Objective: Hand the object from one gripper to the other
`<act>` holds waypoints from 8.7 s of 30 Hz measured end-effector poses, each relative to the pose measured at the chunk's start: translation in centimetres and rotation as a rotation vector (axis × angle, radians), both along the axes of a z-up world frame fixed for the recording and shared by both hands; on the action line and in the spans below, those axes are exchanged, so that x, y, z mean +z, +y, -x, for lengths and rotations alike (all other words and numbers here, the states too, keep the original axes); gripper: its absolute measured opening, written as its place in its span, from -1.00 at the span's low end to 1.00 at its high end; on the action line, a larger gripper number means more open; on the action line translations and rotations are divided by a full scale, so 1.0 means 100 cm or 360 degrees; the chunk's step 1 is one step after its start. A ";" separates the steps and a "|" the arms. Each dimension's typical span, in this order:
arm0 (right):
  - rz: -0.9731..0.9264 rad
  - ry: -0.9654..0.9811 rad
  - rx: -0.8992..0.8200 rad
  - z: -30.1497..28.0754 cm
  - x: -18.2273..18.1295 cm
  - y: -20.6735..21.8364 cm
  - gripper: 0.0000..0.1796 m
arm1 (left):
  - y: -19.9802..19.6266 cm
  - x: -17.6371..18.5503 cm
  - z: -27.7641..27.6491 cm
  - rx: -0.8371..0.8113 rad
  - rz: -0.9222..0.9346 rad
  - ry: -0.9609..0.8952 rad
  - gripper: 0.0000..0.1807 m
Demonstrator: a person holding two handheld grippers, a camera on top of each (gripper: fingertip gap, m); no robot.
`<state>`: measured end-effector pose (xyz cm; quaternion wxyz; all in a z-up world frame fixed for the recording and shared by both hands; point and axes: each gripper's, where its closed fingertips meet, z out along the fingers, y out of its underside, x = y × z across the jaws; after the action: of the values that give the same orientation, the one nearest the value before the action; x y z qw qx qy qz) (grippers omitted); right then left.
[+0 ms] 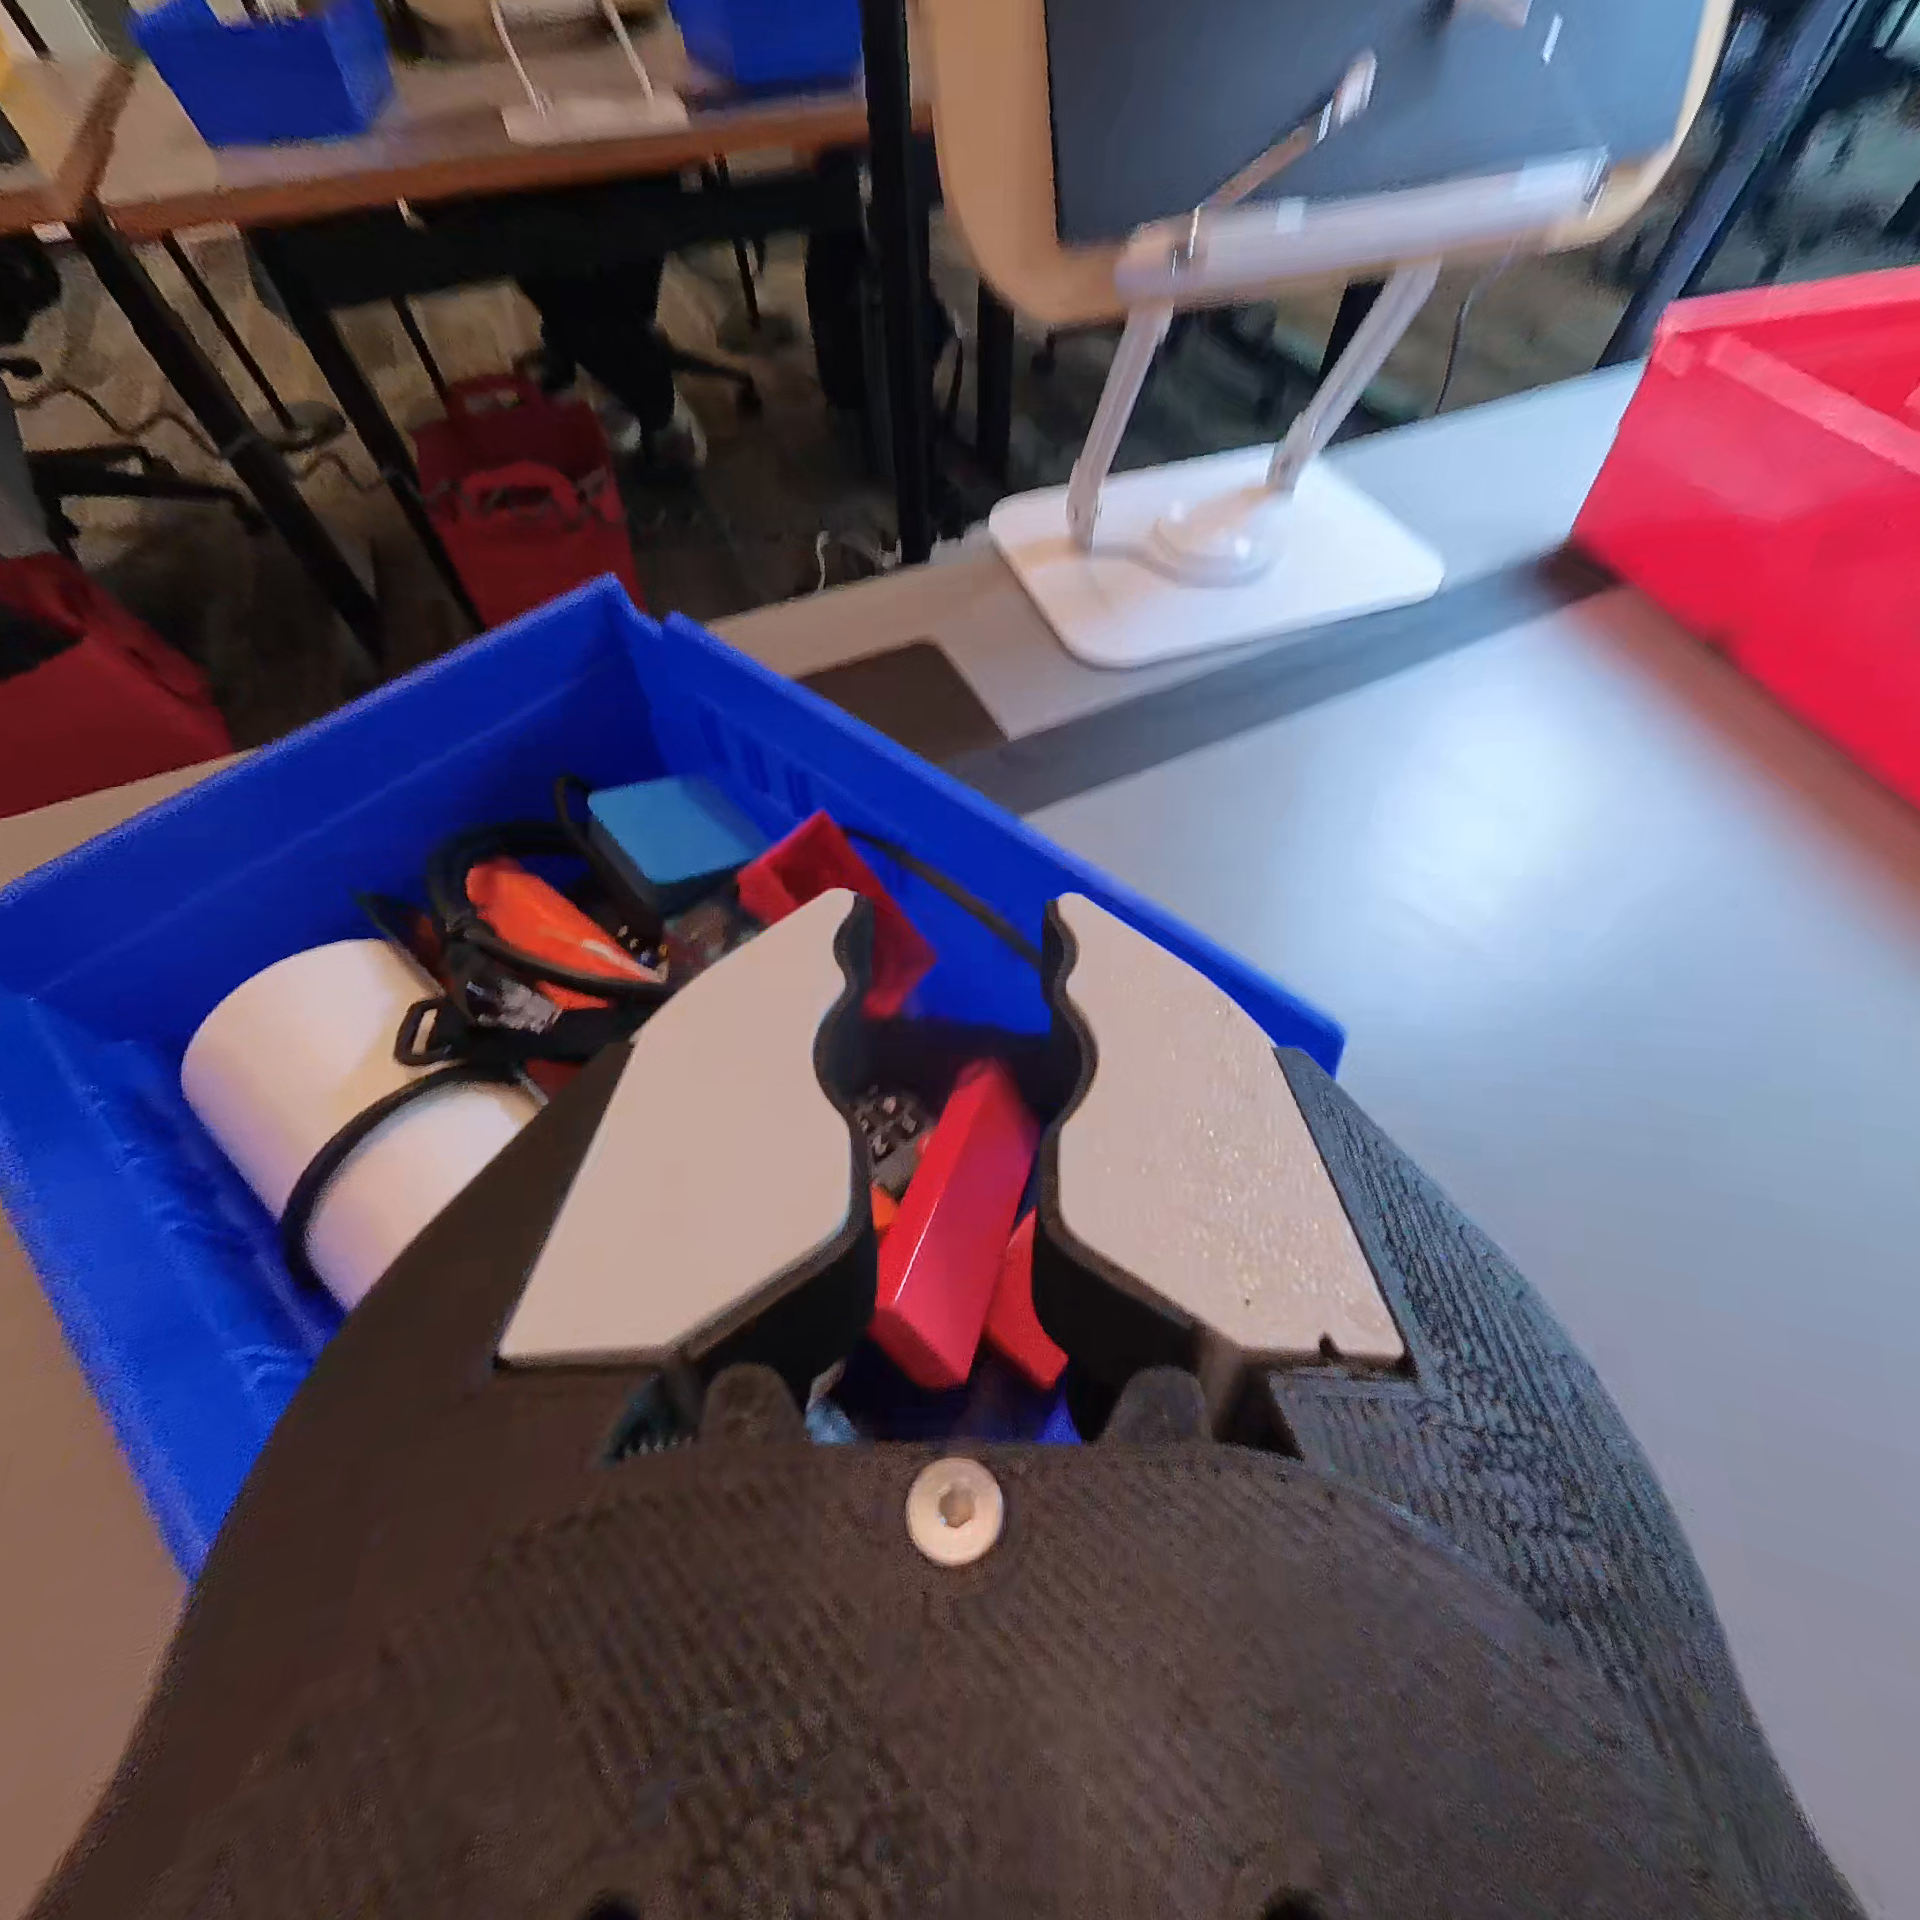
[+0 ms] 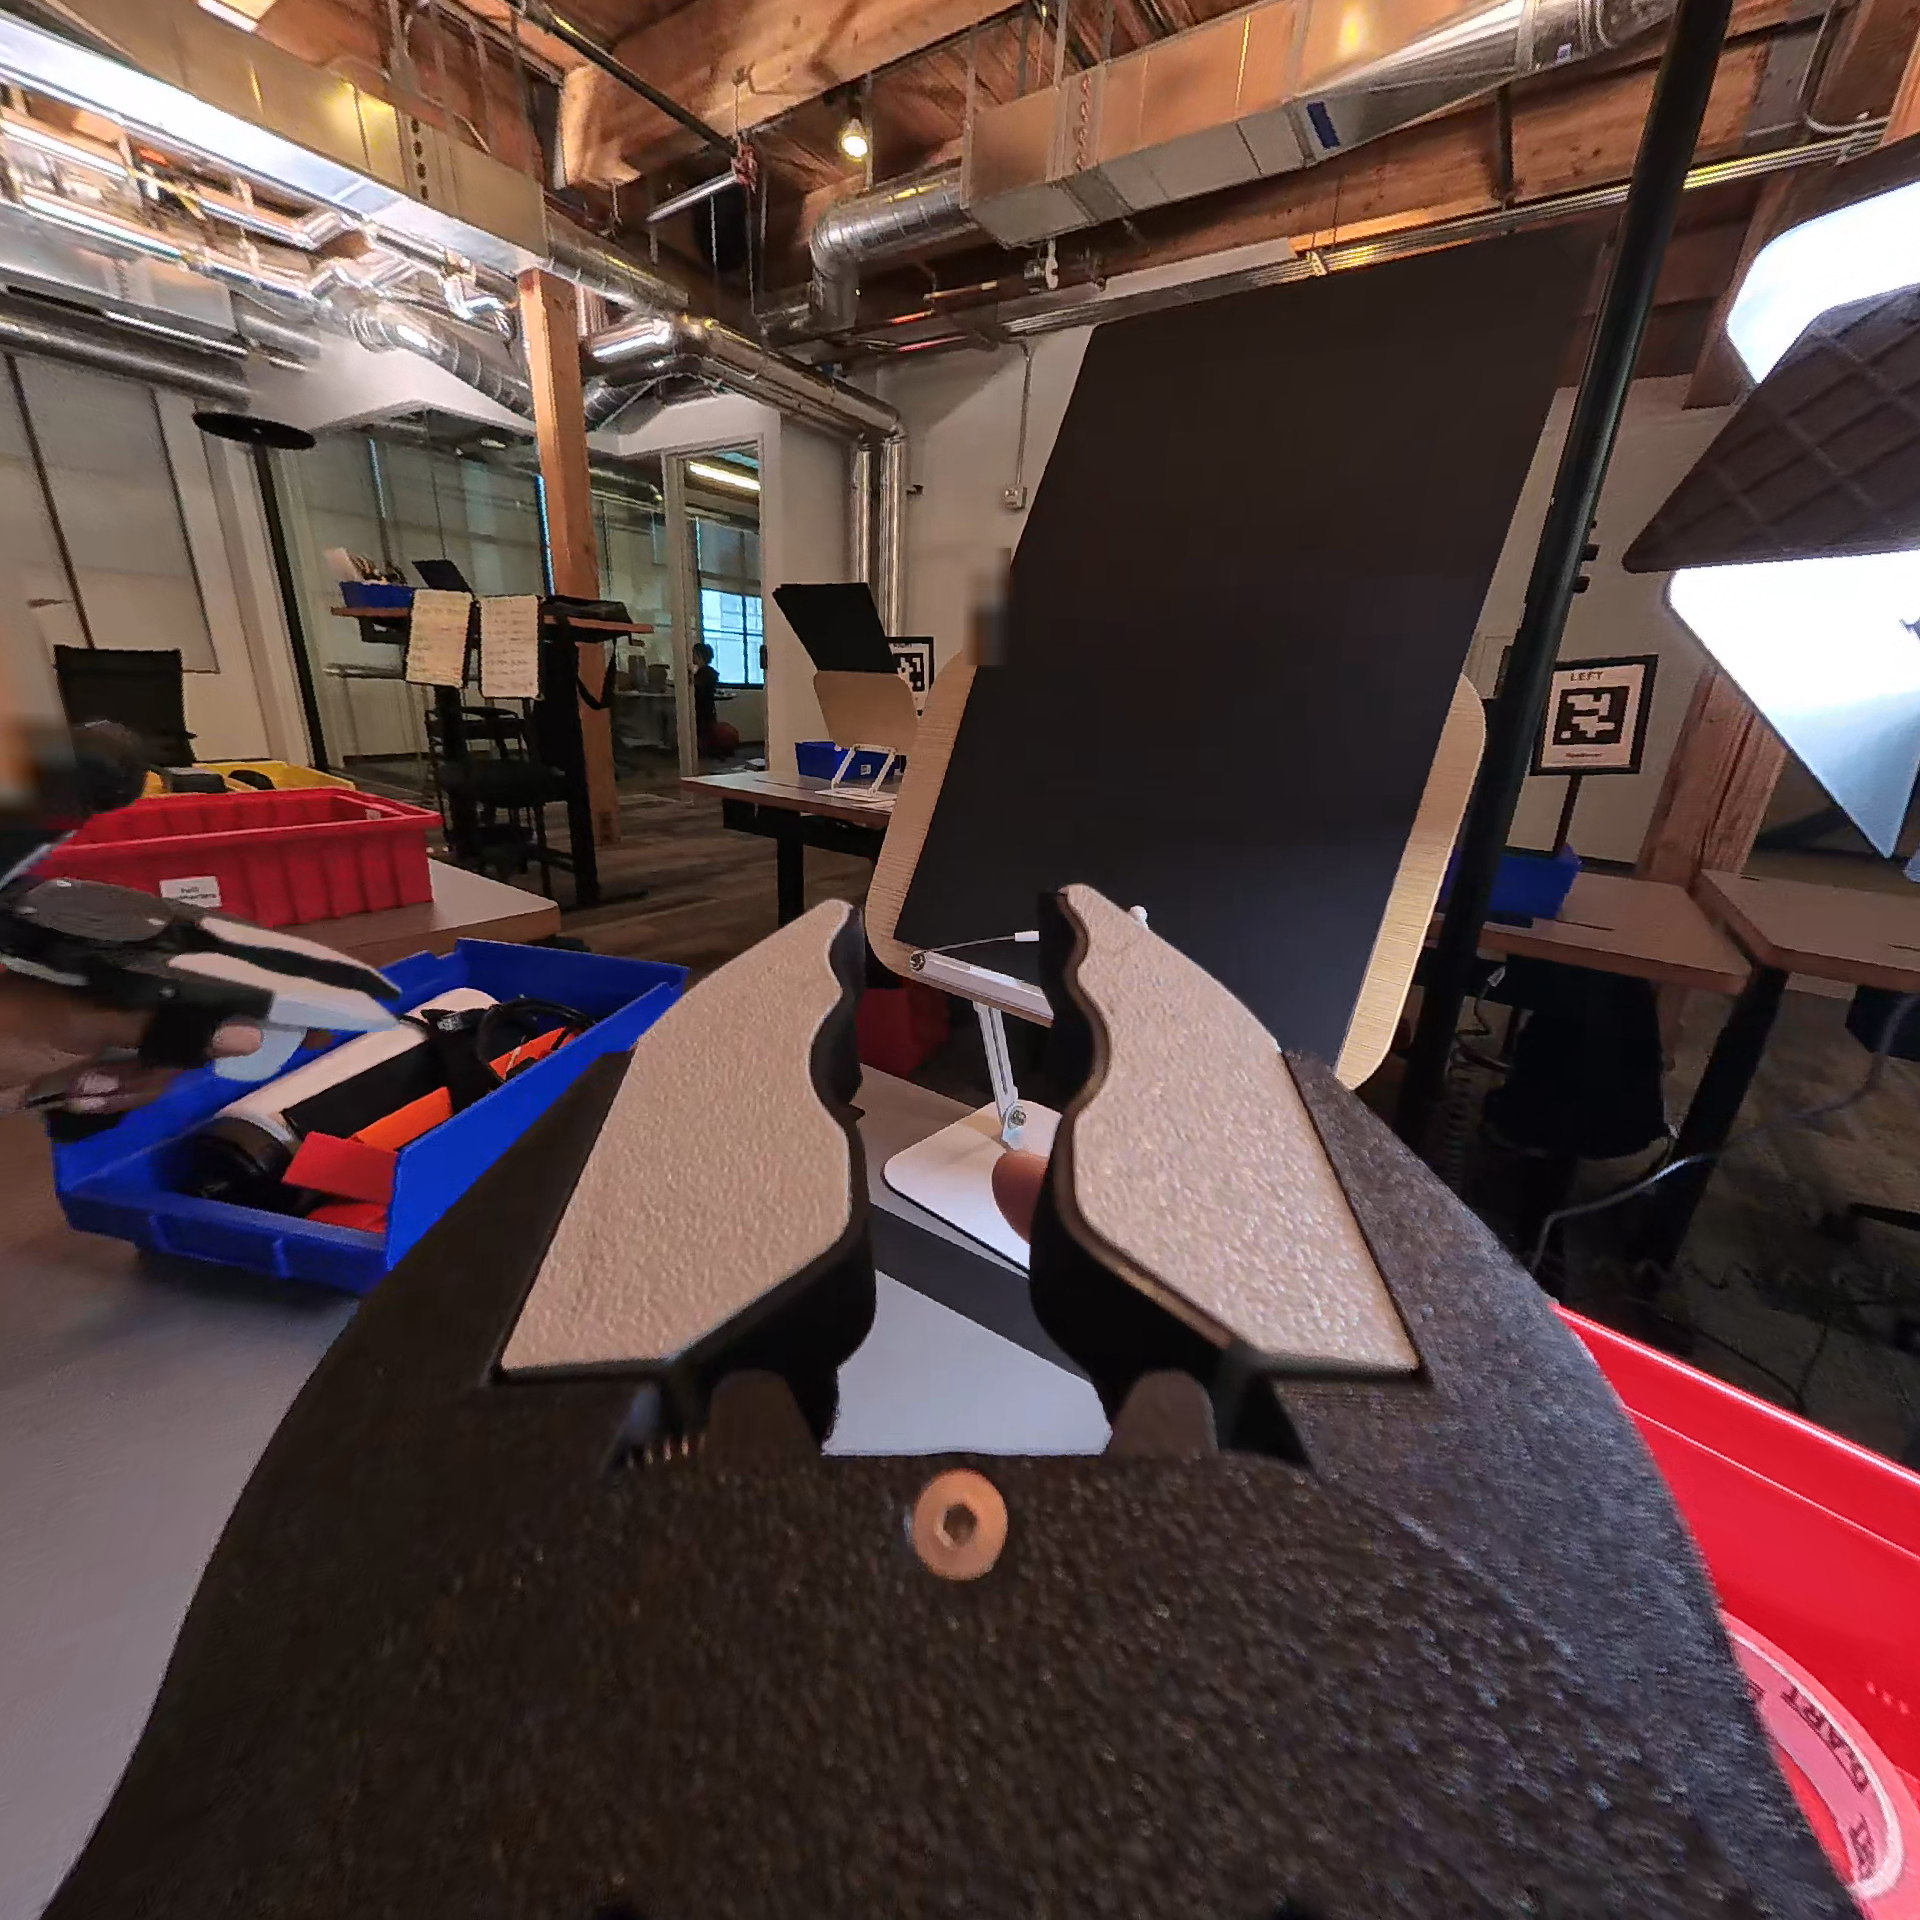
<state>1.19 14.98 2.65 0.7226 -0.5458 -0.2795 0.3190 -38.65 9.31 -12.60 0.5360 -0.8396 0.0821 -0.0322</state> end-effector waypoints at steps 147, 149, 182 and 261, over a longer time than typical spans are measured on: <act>0.0097 -0.0365 0.0836 0.096 -0.071 -0.077 -0.44 | -0.057 0.108 -0.252 -0.1264 -0.0844 -0.0635 -0.81; 0.0220 -0.0254 0.1001 0.101 -0.072 -0.084 -0.40 | -0.061 0.115 -0.252 -0.1315 -0.0845 -0.0839 -0.81; -0.1699 -0.1330 -0.0425 0.113 -0.096 -0.081 -0.81 | -0.038 0.052 -0.303 -0.1113 -0.0201 -0.0818 -0.48; 0.0839 -0.0145 0.1469 0.114 -0.069 -0.122 -0.03 | -0.069 0.071 -0.298 -0.1444 -0.0816 0.0012 0.20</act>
<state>-10.17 2.82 -4.21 0.3327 -0.5424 -0.4320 0.6391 -8.87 2.45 -5.53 0.6562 -0.5614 0.4449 -0.2371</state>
